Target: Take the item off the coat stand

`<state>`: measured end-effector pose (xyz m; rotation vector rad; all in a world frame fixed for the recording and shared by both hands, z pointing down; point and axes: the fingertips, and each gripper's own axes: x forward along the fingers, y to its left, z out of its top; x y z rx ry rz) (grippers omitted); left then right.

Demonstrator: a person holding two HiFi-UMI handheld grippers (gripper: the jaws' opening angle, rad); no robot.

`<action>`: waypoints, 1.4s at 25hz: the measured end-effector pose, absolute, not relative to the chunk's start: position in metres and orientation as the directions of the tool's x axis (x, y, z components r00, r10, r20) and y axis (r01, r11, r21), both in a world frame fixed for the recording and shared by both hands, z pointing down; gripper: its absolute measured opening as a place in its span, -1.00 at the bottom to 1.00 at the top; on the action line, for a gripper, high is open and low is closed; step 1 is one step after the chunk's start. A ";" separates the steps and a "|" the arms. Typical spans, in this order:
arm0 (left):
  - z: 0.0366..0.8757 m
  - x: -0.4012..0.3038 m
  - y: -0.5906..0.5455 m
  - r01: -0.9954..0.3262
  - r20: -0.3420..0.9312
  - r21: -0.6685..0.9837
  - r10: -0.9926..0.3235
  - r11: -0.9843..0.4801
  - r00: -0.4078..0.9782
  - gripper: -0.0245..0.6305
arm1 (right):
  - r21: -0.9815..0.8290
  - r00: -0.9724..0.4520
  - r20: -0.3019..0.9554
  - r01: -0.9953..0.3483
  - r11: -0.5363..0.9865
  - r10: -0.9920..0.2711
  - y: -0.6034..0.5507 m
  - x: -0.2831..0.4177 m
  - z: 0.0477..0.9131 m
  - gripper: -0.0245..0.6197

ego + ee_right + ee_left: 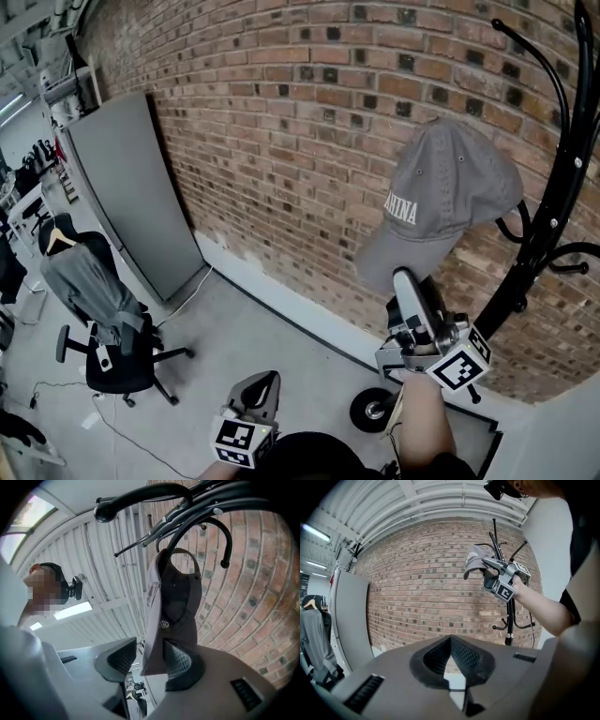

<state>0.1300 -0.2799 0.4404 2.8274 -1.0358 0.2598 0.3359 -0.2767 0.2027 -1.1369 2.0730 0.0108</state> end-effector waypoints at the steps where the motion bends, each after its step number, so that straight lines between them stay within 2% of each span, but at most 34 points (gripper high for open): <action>1: 0.440 0.129 -0.281 -0.651 0.200 0.053 -0.631 -0.757 0.750 -0.80 | -0.333 -0.310 -0.627 -0.723 0.606 -0.714 -0.278 0.337 0.200 -0.42; 8: 0.444 0.122 -0.284 -0.657 0.198 0.057 -0.636 -0.752 0.746 -0.80 | -0.286 -0.349 -0.651 -0.710 0.644 -0.674 -0.277 0.334 0.186 -0.44; 11: 0.444 0.120 -0.286 -0.656 0.194 0.062 -0.636 -0.752 0.747 -0.80 | -0.239 -0.370 -0.630 -0.744 0.624 -0.683 -0.281 0.330 0.175 -0.72; 19: 0.436 0.093 -0.294 -0.685 0.178 0.068 -0.667 -0.725 0.723 -0.80 | -0.074 -0.443 -0.595 -0.800 0.595 -0.671 -0.286 0.298 0.132 -0.78; 23: 0.435 0.069 -0.296 -0.728 0.167 0.075 -0.711 -0.681 0.683 -0.80 | -0.005 -0.509 -0.566 -0.785 0.620 -0.649 -0.296 0.267 0.116 -0.80; 30: 0.440 0.015 -0.295 -0.792 0.176 0.096 -0.772 -0.604 0.610 -0.80 | -0.070 -0.591 -0.468 -0.717 0.694 -0.657 -0.322 0.200 0.161 -0.80; 35: 0.451 -0.024 -0.291 -0.826 0.195 0.121 -0.802 -0.551 0.564 -0.80 | -0.153 -0.542 -0.454 -0.735 0.661 -0.708 -0.327 0.192 0.194 -0.81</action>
